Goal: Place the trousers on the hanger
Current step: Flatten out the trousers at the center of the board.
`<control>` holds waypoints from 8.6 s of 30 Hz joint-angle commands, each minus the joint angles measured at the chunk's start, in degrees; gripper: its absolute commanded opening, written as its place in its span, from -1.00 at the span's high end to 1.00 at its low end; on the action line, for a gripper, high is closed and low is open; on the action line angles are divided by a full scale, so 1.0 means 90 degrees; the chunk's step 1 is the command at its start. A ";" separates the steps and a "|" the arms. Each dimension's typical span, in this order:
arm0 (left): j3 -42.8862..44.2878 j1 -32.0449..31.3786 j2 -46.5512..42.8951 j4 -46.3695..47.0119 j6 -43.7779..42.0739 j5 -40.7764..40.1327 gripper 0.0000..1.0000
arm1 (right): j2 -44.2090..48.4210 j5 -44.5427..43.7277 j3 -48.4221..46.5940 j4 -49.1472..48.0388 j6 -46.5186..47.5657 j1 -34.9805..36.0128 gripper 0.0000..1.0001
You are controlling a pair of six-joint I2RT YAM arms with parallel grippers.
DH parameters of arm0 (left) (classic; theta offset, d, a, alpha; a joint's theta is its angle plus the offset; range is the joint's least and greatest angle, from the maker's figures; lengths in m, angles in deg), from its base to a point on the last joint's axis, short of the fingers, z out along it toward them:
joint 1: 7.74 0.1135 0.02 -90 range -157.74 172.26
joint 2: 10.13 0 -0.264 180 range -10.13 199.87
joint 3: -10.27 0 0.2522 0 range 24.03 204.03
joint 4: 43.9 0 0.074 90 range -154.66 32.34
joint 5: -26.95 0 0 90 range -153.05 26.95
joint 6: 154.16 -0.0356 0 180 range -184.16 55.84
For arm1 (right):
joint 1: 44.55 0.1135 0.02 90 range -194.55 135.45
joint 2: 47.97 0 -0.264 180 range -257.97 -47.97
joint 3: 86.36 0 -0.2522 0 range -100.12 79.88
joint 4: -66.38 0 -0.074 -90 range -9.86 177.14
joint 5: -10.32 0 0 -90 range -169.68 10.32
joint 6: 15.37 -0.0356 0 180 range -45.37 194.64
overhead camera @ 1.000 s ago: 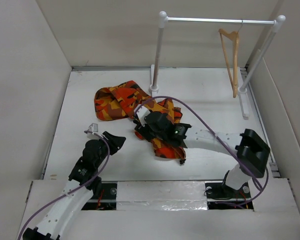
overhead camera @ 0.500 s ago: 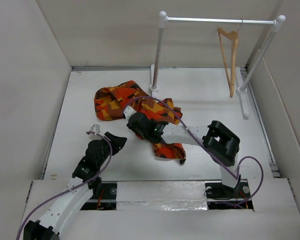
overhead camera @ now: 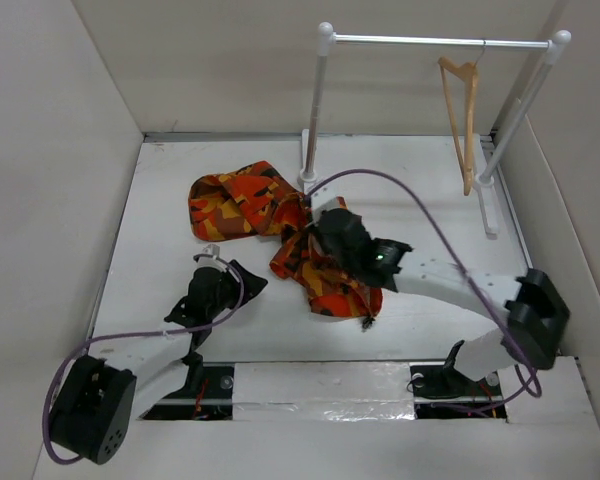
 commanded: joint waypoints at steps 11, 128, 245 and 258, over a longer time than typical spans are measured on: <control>0.1312 -0.0910 0.2467 0.2356 -0.0397 0.0509 -0.10 | 0.3125 0.0621 0.1675 0.0109 -0.0572 -0.2258 1.00; 0.6214 -0.0117 0.1834 -0.1998 -0.1214 -0.2010 1.00 | 0.2188 0.1999 0.3765 -0.2361 -0.1079 -0.0033 -0.11; 0.2806 -0.2512 0.3053 -0.0417 -0.0016 -0.2841 0.17 | 0.4200 0.1179 0.4068 -0.0301 -0.1529 -0.3003 1.00; 0.2856 -0.2512 0.3474 0.0149 -0.0006 -0.2705 0.31 | 0.4180 0.1218 0.4117 -0.0369 -0.1538 -0.3003 1.00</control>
